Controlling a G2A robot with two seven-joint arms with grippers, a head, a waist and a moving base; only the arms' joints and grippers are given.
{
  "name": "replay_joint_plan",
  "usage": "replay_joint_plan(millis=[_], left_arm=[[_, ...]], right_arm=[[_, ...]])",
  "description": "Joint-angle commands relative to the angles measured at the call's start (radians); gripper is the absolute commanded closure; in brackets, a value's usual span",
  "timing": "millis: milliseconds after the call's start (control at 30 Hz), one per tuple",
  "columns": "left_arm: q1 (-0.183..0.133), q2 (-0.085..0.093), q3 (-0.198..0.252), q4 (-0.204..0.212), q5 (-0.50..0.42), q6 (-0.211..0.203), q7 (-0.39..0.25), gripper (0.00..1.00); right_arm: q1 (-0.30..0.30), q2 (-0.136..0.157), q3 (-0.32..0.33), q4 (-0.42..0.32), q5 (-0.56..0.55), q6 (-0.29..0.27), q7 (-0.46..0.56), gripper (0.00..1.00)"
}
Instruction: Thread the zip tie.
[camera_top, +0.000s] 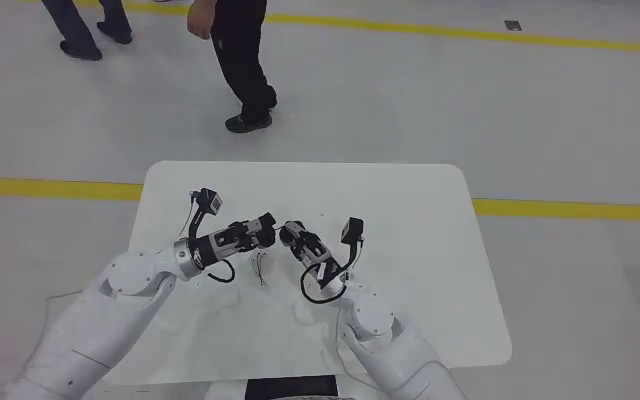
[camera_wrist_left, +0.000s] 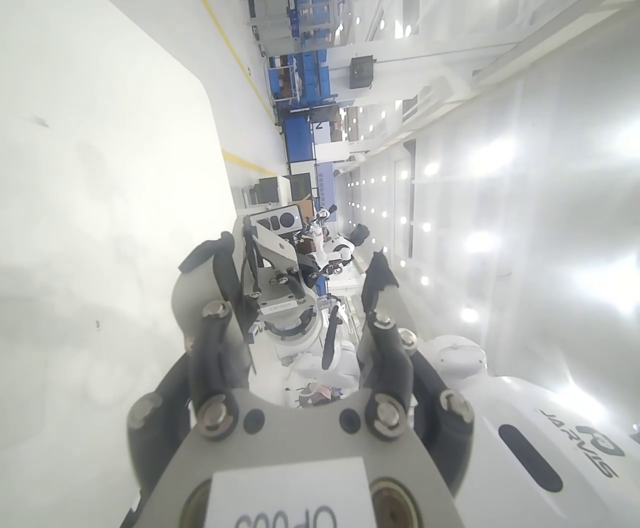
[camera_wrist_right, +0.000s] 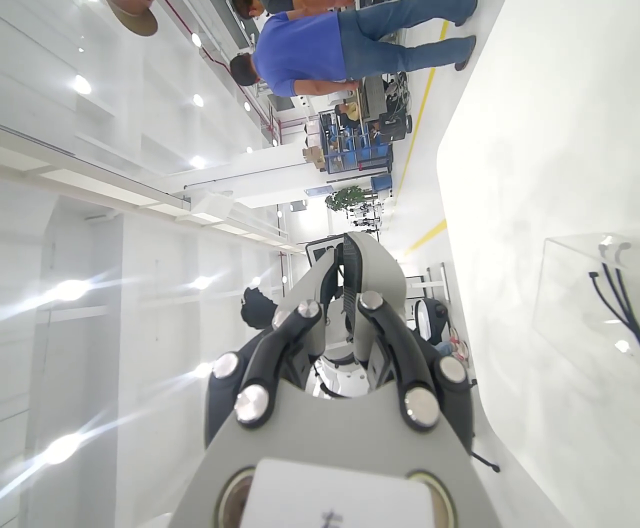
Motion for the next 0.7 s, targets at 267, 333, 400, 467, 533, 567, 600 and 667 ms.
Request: replay_joint_plan(millis=[267, 333, 400, 467, 533, 567, 600, 667], left_arm=[[0.006, 0.0, -0.004, -0.003, 0.012, 0.0, 0.014, 0.51], [0.007, 0.0, -0.003, -0.003, 0.014, 0.0, 0.015, 0.52], [0.007, 0.0, 0.0, -0.003, 0.016, 0.0, 0.017, 0.53], [0.006, -0.001, 0.003, -0.002, 0.018, 0.002, 0.018, 0.54], [0.005, -0.001, 0.005, -0.002, 0.02, 0.003, 0.019, 0.55], [0.004, -0.001, 0.006, -0.002, 0.02, 0.004, 0.02, 0.55], [0.004, -0.001, 0.006, -0.001, 0.02, 0.003, 0.02, 0.56], [0.003, -0.002, 0.007, -0.001, 0.02, 0.003, 0.02, 0.56]], right_arm=[[-0.009, -0.004, 0.004, 0.0, -0.047, 0.004, 0.002, 1.0], [-0.009, -0.005, 0.003, 0.0, -0.054, 0.005, 0.006, 1.0], [-0.009, -0.006, 0.003, 0.0, -0.059, 0.004, 0.011, 1.0], [-0.01, -0.007, 0.003, 0.0, -0.06, 0.003, 0.014, 1.0], [-0.011, -0.008, 0.003, 0.0, -0.063, 0.001, 0.017, 1.0], [-0.011, -0.009, 0.003, 0.001, -0.064, 0.001, 0.019, 1.0], [-0.011, -0.01, 0.003, 0.001, -0.067, 0.001, 0.02, 1.0], [-0.011, -0.011, 0.003, 0.002, -0.07, 0.002, 0.02, 1.0]])
